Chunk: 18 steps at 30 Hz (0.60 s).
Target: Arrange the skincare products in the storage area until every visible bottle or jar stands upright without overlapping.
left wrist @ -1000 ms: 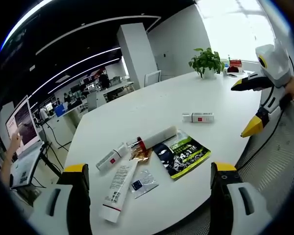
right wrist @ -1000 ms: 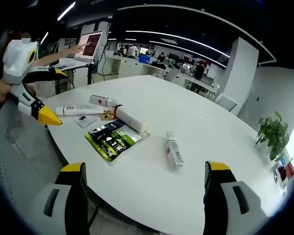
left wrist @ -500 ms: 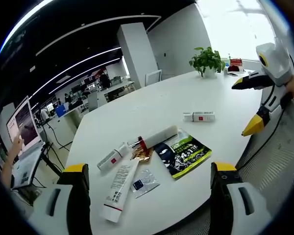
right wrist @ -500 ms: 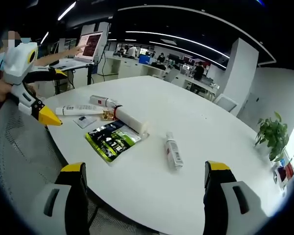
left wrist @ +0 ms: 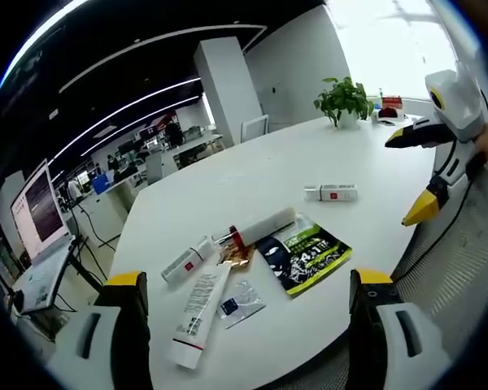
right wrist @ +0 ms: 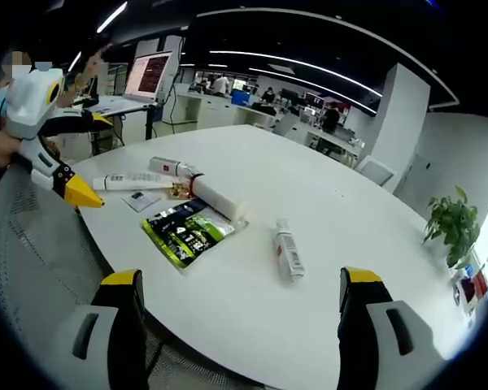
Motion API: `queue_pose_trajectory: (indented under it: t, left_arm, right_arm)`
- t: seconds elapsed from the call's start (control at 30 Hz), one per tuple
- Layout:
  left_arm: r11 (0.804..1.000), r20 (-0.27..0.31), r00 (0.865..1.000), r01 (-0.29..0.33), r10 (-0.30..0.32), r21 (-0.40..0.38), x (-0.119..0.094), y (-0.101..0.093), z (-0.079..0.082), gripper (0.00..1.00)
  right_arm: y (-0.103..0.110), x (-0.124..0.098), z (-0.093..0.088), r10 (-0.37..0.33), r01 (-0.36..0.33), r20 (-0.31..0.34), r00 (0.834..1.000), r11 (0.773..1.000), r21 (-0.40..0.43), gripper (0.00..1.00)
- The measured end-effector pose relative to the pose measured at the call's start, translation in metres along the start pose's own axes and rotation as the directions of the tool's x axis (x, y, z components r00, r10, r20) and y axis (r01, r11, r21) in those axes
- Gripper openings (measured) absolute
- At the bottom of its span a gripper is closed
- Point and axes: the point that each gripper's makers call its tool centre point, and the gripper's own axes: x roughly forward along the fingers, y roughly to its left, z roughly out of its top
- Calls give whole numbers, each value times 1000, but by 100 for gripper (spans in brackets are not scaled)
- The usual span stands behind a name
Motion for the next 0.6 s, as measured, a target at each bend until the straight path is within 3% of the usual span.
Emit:
queue_pose_trajectory:
  t: [0.6]
  left_arm:
    - [1000,-7,1000,-10,10,22,1,1,-1,97]
  right_arm:
    - [6,2,-2,27,-28,-24,999,999,-42,100]
